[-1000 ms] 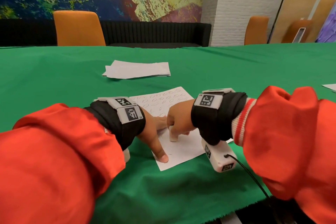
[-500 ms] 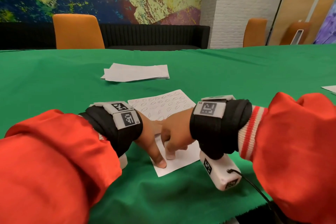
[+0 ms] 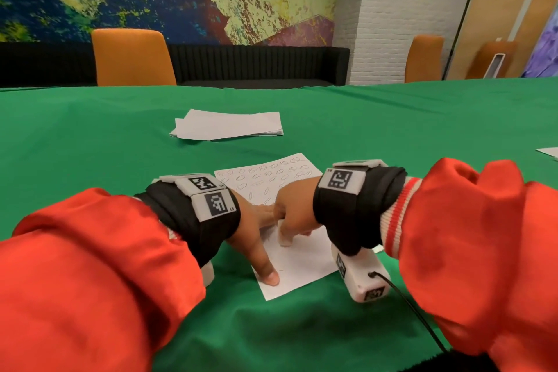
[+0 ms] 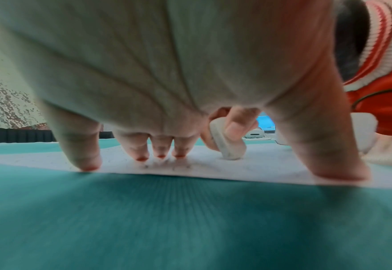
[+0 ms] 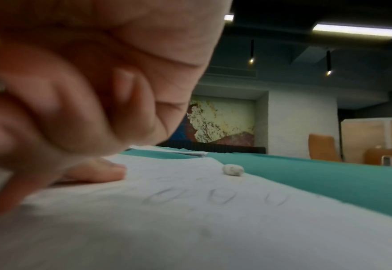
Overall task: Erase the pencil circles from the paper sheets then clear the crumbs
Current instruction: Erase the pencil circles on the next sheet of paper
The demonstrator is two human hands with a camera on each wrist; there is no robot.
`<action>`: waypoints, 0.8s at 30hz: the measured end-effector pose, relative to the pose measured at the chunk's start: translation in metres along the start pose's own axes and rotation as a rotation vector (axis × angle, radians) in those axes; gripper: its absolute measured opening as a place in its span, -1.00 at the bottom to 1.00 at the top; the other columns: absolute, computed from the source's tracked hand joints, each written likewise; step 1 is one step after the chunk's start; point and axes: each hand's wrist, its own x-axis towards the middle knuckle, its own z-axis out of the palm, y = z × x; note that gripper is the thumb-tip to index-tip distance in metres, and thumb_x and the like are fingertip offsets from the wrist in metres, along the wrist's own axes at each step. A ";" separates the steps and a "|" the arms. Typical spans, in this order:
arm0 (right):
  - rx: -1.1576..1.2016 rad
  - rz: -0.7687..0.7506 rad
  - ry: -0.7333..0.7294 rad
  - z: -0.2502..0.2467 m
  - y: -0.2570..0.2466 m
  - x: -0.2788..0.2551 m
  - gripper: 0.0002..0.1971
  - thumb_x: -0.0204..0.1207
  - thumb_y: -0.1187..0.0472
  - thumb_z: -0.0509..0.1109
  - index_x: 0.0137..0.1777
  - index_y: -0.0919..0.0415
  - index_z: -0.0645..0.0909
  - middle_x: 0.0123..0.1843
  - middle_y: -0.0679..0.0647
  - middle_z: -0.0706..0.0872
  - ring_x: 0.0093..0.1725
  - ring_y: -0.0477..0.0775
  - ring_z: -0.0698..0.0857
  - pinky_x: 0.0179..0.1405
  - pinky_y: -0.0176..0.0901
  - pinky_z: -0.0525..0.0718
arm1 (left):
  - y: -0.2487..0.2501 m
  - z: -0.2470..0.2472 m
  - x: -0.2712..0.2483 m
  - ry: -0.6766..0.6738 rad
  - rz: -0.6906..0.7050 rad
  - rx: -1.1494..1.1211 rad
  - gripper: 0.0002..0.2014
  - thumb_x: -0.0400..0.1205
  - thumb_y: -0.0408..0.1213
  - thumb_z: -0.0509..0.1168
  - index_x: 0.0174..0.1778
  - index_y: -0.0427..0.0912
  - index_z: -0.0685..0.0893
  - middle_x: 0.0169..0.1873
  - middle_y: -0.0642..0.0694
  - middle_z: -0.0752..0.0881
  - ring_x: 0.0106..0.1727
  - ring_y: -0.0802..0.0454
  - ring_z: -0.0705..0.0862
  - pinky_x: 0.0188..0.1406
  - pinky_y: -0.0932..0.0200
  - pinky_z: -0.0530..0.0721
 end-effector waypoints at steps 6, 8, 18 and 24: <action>0.045 -0.048 -0.097 0.008 -0.006 -0.006 -0.79 0.46 0.07 0.46 -0.29 0.18 0.59 -0.46 -0.06 0.56 -0.40 -0.08 0.53 -0.38 -0.30 0.45 | 0.000 0.000 0.003 0.001 0.011 0.016 -0.27 0.48 0.04 0.47 0.54 0.16 0.32 0.39 0.18 0.41 0.39 0.17 0.39 0.20 0.40 0.27; -0.008 -0.005 -0.064 0.002 0.002 -0.007 -0.80 0.47 0.04 0.43 -0.14 0.19 0.67 -0.47 -0.07 0.56 -0.42 -0.08 0.53 -0.43 -0.33 0.42 | -0.004 0.000 0.005 -0.012 0.002 0.066 0.00 0.40 0.17 0.48 0.64 0.14 0.02 0.61 0.16 0.13 0.60 0.09 0.19 0.53 0.15 0.15; -0.012 -0.029 -0.093 0.007 0.005 -0.017 -0.81 0.49 0.06 0.39 -0.19 0.19 0.67 -0.49 -0.08 0.56 -0.43 -0.08 0.51 -0.43 -0.29 0.40 | -0.006 0.001 0.007 -0.019 -0.048 0.123 0.08 0.39 0.21 0.47 0.66 0.11 -0.11 0.66 0.13 -0.01 0.64 0.05 0.07 0.61 0.01 0.03; 0.000 -0.087 -0.076 0.015 0.006 -0.027 -0.87 0.50 0.09 0.36 -0.18 0.12 0.63 -0.43 -0.08 0.58 -0.45 -0.13 0.49 -0.44 -0.30 0.38 | -0.008 0.001 0.010 -0.022 -0.042 0.138 0.12 0.39 0.22 0.46 0.67 0.09 -0.16 0.66 0.16 -0.05 0.65 0.08 0.05 0.59 0.02 -0.01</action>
